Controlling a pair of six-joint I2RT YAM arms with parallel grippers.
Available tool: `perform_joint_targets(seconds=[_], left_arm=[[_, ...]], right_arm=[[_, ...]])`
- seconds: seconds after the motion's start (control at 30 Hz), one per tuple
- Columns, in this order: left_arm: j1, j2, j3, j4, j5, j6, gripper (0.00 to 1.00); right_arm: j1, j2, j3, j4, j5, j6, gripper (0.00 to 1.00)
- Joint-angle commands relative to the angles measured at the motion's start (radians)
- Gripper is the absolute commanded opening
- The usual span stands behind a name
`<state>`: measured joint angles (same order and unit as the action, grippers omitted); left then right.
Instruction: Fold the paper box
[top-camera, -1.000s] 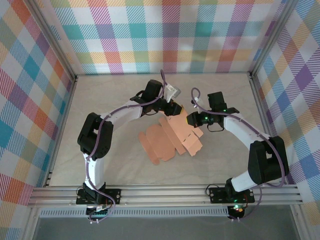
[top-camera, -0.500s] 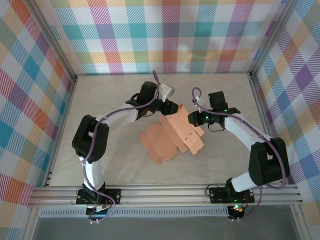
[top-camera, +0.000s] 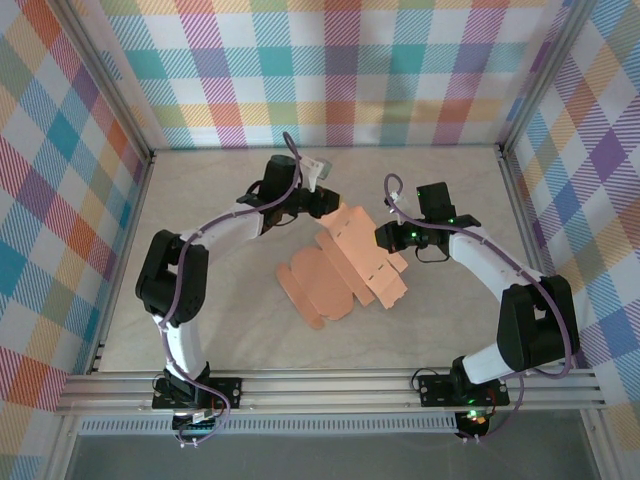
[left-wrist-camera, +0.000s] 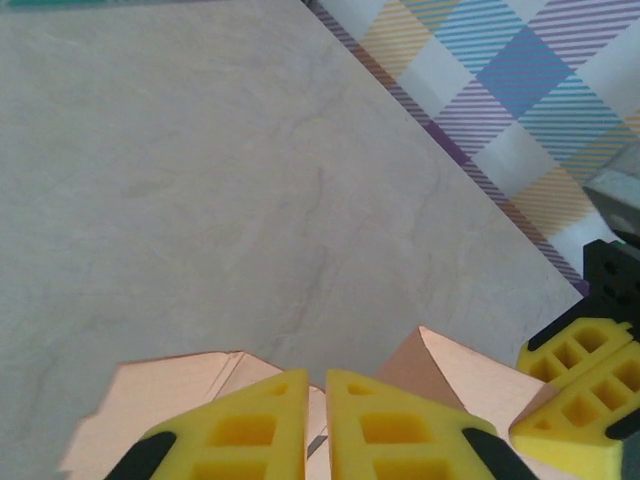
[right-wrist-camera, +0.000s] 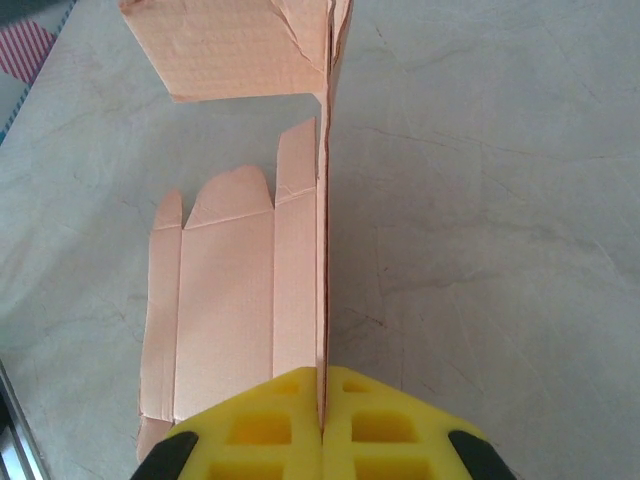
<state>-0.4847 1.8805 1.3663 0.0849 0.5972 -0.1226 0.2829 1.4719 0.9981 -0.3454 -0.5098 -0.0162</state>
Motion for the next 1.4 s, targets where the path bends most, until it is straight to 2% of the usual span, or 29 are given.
perform_joint_targets(seconds=[0.0,0.33,0.6,0.77,0.87,1.0,1.17,1.2,1.27,1.37], left_arm=[[-0.029,0.041,0.045,0.006,0.05,-0.014,0.11],[-0.107,0.077,0.064,-0.007,0.028,-0.01,0.12],[-0.12,0.143,0.146,-0.083,0.001,-0.029,0.15],[-0.123,0.106,0.12,-0.063,-0.031,-0.018,0.18],[-0.104,0.043,0.068,-0.046,-0.072,-0.015,0.23],[-0.052,-0.04,-0.02,-0.039,-0.114,-0.008,0.29],[0.023,-0.104,-0.147,0.008,-0.09,-0.021,0.39],[0.035,-0.113,-0.17,0.02,-0.081,-0.028,0.42],[0.056,-0.126,-0.203,0.039,-0.061,-0.037,0.56],[0.079,-0.133,-0.236,0.044,-0.027,-0.039,0.67]], right_arm=[[0.007,0.004,0.027,-0.013,-0.037,-0.027,0.0],[0.006,0.017,0.028,-0.005,-0.054,-0.019,0.0],[0.01,-0.003,0.025,-0.026,-0.101,-0.05,0.0],[0.007,-0.025,0.008,-0.016,-0.002,-0.031,0.0],[0.003,-0.031,0.004,-0.011,0.034,-0.025,0.0],[-0.006,-0.037,0.005,-0.001,0.022,-0.026,0.0],[-0.011,-0.036,0.022,-0.009,-0.043,-0.022,0.0],[-0.011,-0.04,0.023,-0.009,-0.053,-0.022,0.0],[-0.019,-0.052,0.022,-0.002,-0.084,-0.019,0.0],[-0.035,-0.071,0.019,0.013,-0.149,-0.003,0.0]])
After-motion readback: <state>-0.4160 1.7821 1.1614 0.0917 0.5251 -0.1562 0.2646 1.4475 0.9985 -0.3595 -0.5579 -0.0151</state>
